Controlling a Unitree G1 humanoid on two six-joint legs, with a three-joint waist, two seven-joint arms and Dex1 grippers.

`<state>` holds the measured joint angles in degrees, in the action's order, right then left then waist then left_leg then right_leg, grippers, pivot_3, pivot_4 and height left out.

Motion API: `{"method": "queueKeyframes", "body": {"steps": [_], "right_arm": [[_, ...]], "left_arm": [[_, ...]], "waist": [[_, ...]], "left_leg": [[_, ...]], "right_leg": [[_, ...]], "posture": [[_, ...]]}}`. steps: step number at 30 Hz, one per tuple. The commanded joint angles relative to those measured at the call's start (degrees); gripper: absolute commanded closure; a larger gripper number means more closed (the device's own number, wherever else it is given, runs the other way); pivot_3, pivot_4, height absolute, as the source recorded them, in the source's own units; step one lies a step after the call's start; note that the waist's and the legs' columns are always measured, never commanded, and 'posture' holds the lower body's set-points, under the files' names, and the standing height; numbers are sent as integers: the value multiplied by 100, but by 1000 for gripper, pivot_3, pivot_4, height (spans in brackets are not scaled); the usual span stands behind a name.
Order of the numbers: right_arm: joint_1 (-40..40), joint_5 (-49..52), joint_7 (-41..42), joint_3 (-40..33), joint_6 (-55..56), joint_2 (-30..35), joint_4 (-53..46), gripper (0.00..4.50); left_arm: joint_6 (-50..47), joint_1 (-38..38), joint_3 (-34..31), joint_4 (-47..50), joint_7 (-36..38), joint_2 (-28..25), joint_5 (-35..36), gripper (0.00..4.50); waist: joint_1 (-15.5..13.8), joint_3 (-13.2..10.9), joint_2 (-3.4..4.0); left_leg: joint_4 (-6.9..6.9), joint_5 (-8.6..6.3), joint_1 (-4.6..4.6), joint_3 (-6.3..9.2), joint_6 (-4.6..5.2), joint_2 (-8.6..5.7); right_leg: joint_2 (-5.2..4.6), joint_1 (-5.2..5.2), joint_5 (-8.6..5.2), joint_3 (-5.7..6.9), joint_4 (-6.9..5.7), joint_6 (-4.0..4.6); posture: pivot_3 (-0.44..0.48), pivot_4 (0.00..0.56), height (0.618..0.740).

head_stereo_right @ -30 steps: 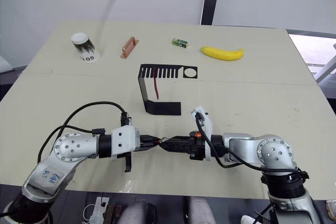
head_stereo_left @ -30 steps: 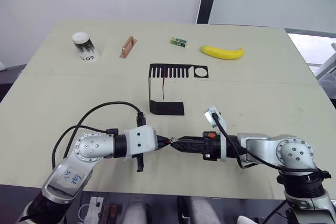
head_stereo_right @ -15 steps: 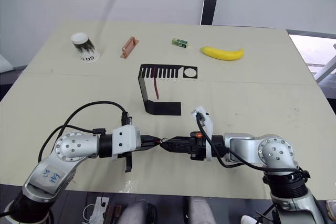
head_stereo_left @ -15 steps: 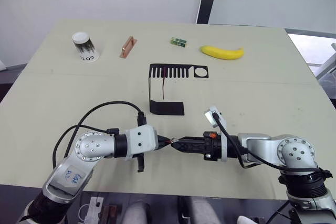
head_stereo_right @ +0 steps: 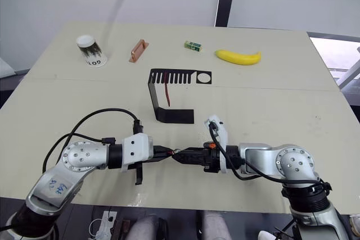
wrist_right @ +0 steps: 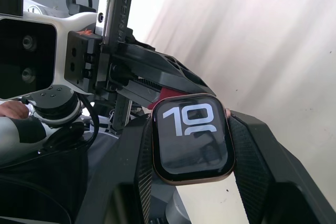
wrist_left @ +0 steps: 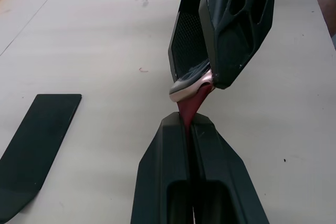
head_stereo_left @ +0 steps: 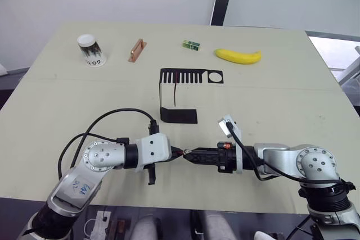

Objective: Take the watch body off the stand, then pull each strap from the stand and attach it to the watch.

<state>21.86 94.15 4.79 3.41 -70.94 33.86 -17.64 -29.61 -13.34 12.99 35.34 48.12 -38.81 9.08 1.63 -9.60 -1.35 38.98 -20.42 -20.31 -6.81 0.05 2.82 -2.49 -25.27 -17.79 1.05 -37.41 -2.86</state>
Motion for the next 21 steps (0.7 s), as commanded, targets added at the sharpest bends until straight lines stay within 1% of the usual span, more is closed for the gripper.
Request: {"method": "queueKeyframes", "body": {"steps": [1, 10, 21], "right_arm": [[87, 316, -78, 74, 62, 17, -122, 2915], [101, 506, -224, 158, 145, 93, -137, 2915], [92, 582, -257, 210, 183, 168, -145, 2915]], "left_arm": [[-35, -140, 135, 273, -77, 75, 0, 4477], [-147, -242, 273, 236, -118, 110, -60, 4477], [-127, -255, 252, 249, -123, 85, -104, 4477]], "waist": [[0, 0, 0], [0, 0, 0], [1, 0, 0]], "left_leg": [[0, 0, 0, 0, 0, 0], [0, 0, 0, 0, 0, 0], [0, 0, -1, 0, 0, 0]], "right_leg": [[0, 0, 0, 0, 0, 0], [0, 0, 0, -1, 3, 0], [0, -1, 0, -1, 8, 0]], "posture": [[0, 150, 739], [0, 150, 739], [0, 150, 739]]}}
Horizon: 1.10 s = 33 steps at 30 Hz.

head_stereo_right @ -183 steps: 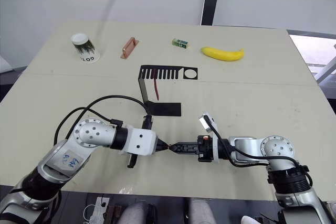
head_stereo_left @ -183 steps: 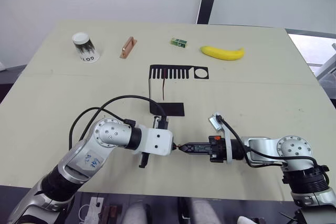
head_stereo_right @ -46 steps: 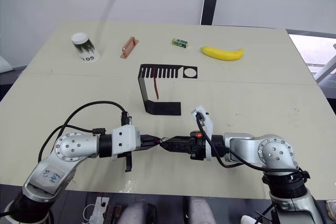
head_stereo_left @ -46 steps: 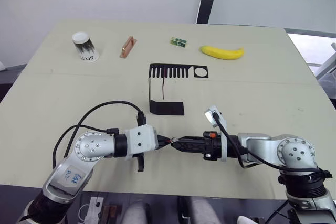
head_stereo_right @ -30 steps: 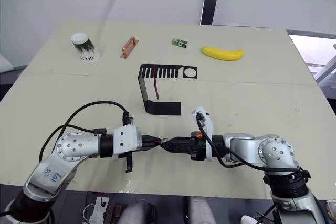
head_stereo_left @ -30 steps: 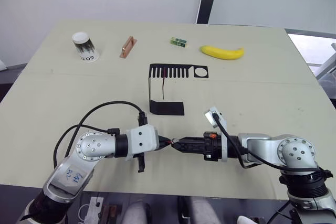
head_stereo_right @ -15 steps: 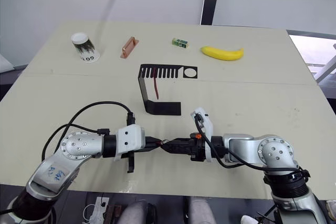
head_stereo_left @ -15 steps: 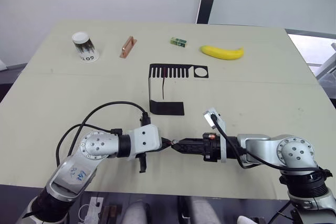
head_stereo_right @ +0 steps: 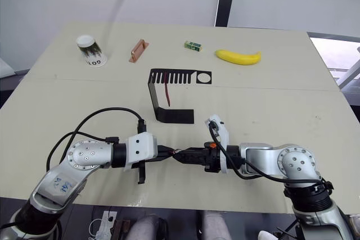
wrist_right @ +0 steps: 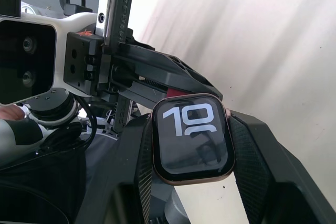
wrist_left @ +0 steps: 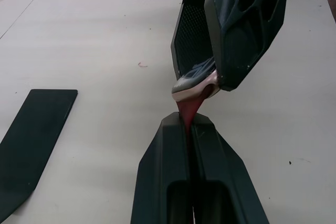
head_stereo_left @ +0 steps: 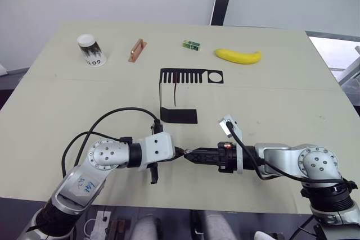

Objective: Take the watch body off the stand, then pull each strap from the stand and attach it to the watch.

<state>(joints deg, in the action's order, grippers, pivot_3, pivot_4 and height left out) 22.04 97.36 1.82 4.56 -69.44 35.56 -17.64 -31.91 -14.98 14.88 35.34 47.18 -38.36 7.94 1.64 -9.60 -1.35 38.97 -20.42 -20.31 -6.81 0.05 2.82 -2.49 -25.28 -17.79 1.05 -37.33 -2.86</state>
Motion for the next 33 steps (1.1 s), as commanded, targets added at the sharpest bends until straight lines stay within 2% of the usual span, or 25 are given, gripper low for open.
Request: {"method": "queueKeyframes", "body": {"steps": [1, 23, 27, 33], "right_arm": [[75, 258, 45, 98, 38, 0, -145, 2915], [87, 286, 123, 188, 79, 48, -179, 2915], [103, 182, 252, 161, 74, 78, -233, 2915], [53, -859, 1268, 110, 148, 386, -713, 2915]], "left_arm": [[113, -88, 54, 248, -23, 34, 10, 4477], [50, -94, 20, 206, 3, 77, 96, 4477], [14, -24, -193, 259, 45, -24, 203, 3205], [534, 842, -1379, 174, 874, -1099, 634, 31]], "waist": [[0, 0, 0], [0, 0, 0], [1, 0, 0], [29, -1, 1]], "left_leg": [[0, 0, 0, 0, 0, 0], [0, 0, -1, 0, 0, 0], [0, 0, -1, 0, 0, 1], [-4, 1, -4, -1, -1, 3]], "right_leg": [[0, 0, 0, 0, 0, 0], [0, 0, 0, 0, 1, 0], [0, 0, 0, 0, 1, 0], [0, -12, -1, -2, -3, 2]], "posture": [[0, 150, 739], [0, 150, 739], [0, 150, 739], [0, 150, 739]]}}
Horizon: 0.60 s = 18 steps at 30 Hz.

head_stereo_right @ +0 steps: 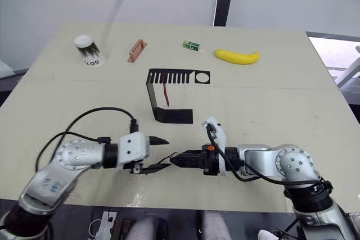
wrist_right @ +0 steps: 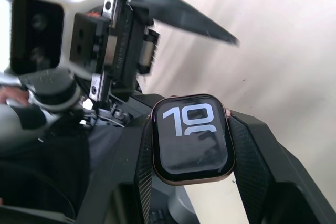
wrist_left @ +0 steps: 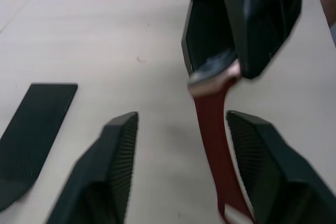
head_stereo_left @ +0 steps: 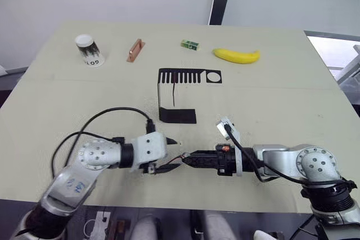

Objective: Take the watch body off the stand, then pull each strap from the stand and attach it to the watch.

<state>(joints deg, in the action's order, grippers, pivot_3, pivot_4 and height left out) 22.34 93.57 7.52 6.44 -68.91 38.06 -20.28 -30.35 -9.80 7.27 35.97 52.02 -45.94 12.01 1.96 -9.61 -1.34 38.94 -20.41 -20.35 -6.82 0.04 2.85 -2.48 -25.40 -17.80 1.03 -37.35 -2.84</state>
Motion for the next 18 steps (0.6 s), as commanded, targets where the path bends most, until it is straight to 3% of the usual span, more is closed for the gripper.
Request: {"method": "queueKeyframes", "body": {"steps": [1, 6, 10, 14, 18], "right_arm": [[5, -785, 981, -54, 183, 210, -581, 2915], [-326, -3713, 2922, 638, 2122, 846, -1493, 2915], [-738, -6092, 3919, 1265, 4540, 1011, -1350, 2915], [-859, -7290, 4377, 1429, 6053, 868, -918, 2915], [-711, -7562, 4581, 1488, 6482, 452, -585, 2915]], "left_arm": [[526, 483, -818, 34, 513, -485, 277, 31], [1447, 1086, -1854, -542, 1080, -521, 855, 31], [2102, 1336, -2199, -956, 1481, -338, 1218, 31], [2508, 1491, -2365, -1238, 1775, -320, 1401, 31], [2673, 1528, -2504, -1368, 1843, -297, 1587, 31]], "waist": [[-15, 0, 1], [-46, -1, 1], [-42, -1, 0], [-12, 0, 0], [-18, 0, 0]], "left_leg": [[0, 0, 0, 0, 0, 1], [-1, -3, -6, 5, 4, -2], [-3, -5, -12, 9, 6, -5], [2, -4, -9, 1, 5, -4], [4, -3, -2, -3, 3, -3]], "right_leg": [[0, 0, -1, 0, 3, 1], [-4, 1, -1, 5, 15, 1], [-4, 2, 0, 13, 30, -1], [-3, 2, 1, 13, 24, -2], [-1, 2, 0, 10, 15, -1]], "posture": [[0, 150, 739], [0, 150, 739], [0, 150, 739], [0, 150, 739], [0, 150, 739]]}}
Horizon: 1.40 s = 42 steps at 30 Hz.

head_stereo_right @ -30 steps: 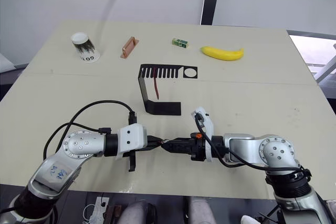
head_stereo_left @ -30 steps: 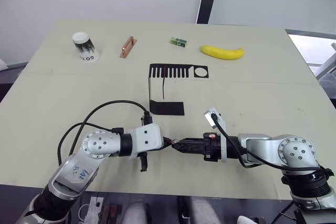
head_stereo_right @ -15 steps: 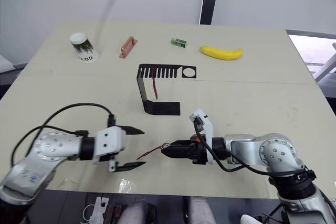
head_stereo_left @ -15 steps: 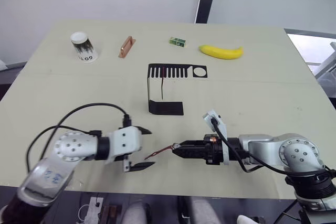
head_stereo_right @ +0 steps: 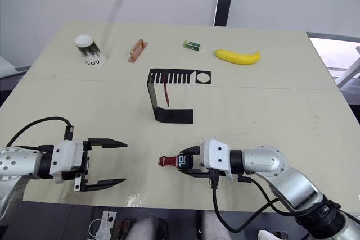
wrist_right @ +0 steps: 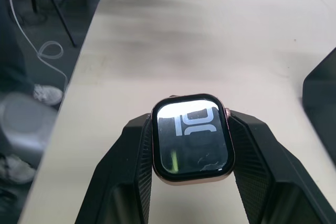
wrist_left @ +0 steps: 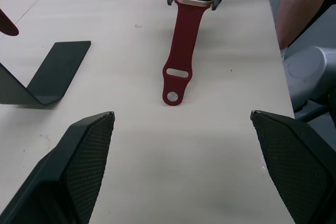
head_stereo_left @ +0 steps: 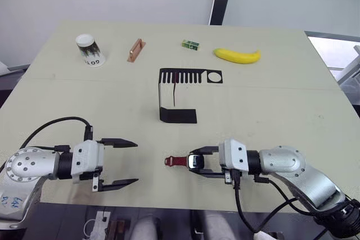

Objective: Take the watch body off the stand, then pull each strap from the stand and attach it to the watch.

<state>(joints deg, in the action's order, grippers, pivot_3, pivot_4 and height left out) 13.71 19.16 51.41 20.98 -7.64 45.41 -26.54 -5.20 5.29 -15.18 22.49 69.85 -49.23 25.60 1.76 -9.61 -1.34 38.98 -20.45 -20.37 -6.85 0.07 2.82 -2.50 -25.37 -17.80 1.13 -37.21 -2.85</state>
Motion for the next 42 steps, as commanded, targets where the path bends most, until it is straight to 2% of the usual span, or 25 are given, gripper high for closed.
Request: {"method": "queueKeyframes", "body": {"steps": [1, 6, 10, 14, 22, 27, 28, 31, 36, 39, 42], "right_arm": [[283, -85, 265, 106, 316, -470, 116, 2915], [952, 76, 499, 489, -310, -1384, 677, 2915], [1250, 11, 603, 745, -931, -1852, 1194, 2915], [1240, -501, 767, 1006, -857, -1784, 1693, 2915], [979, -646, 951, 811, -871, -1585, 1773, 2915], [1071, -687, 1061, 647, -676, -1597, 1960, 474], [1052, -604, 1149, 531, -629, -1533, 1902, 50], [903, -263, 1351, 49, -675, -1207, 1595, 50], [64, 595, 1527, -1515, -743, -405, 1256, 50], [-610, 299, 1689, -2359, 293, 89, 1822, 50], [-1007, 4, 1322, -3208, 957, 375, 2861, 50]], "left_arm": [[137, 22, -333, -46, 43, 47, 323, 31], [99, 70, -626, -75, 183, -36, 622, 31], [-79, 248, -827, 45, 277, -155, 792, 31], [-283, 446, -971, 225, 184, -166, 923, 31], [-406, 837, -1199, 312, 69, -140, 886, 31], [-432, 747, -1132, 274, 51, -166, 861, 0], [-479, 723, -1118, 282, 29, -173, 872, 0], [-599, 667, -1113, 314, -70, -170, 873, 0], [-644, 633, -1325, 243, -396, -95, 762, 0], [-469, 668, -1520, -111, -685, -15, 460, 0], [-112, 720, -1580, -707, -1046, 217, 28, 0]], "waist": [[12, 0, 0], [30, 1, -3], [41, 1, -2], [12, 2, -3], [55, 2, -3], [62, 2, -3], [59, 2, -3], [42, 2, -3], [-20, 2, -5], [-24, 3, -5], [-3, 3, -5]], "left_leg": [[0, 0, 0, -1, 0, 0], [3, -1, 7, -2, -1, 0], [4, -1, 8, -1, -3, 1], [5, -5, 7, 0, 1, -2], [4, -4, 9, -1, -3, -1], [5, -4, 10, -1, -5, -2], [5, -4, 10, 0, -4, -2], [5, -4, 9, 0, -4, -3], [4, -9, 8, 1, -1, -3], [2, -10, 10, 1, 0, -3], [2, -9, 18, -7, 0, -5]], "right_leg": [[0, 0, 0, -1, -1, 0], [0, -1, -1, -2, -19, 2], [-2, -4, -4, -1, -28, 7], [-9, -3, -4, 2, -26, 7], [-8, -3, -5, 4, -28, 9], [-8, -2, -5, 4, -31, 9], [-8, -2, -5, 4, -31, 9], [-8, -2, -5, 4, -31, 9], [-9, 0, -4, 5, -24, 8], [-8, 2, -4, 5, -21, 8], [-6, 9, -4, 0, -18, 8]], "posture": [[0, 150, 739], [0, 150, 739], [0, 150, 739], [0, 150, 739], [0, 150, 739], [0, 150, 739], [0, 150, 739], [0, 150, 739], [0, 150, 739], [0, 150, 739], [0, 150, 739]]}}
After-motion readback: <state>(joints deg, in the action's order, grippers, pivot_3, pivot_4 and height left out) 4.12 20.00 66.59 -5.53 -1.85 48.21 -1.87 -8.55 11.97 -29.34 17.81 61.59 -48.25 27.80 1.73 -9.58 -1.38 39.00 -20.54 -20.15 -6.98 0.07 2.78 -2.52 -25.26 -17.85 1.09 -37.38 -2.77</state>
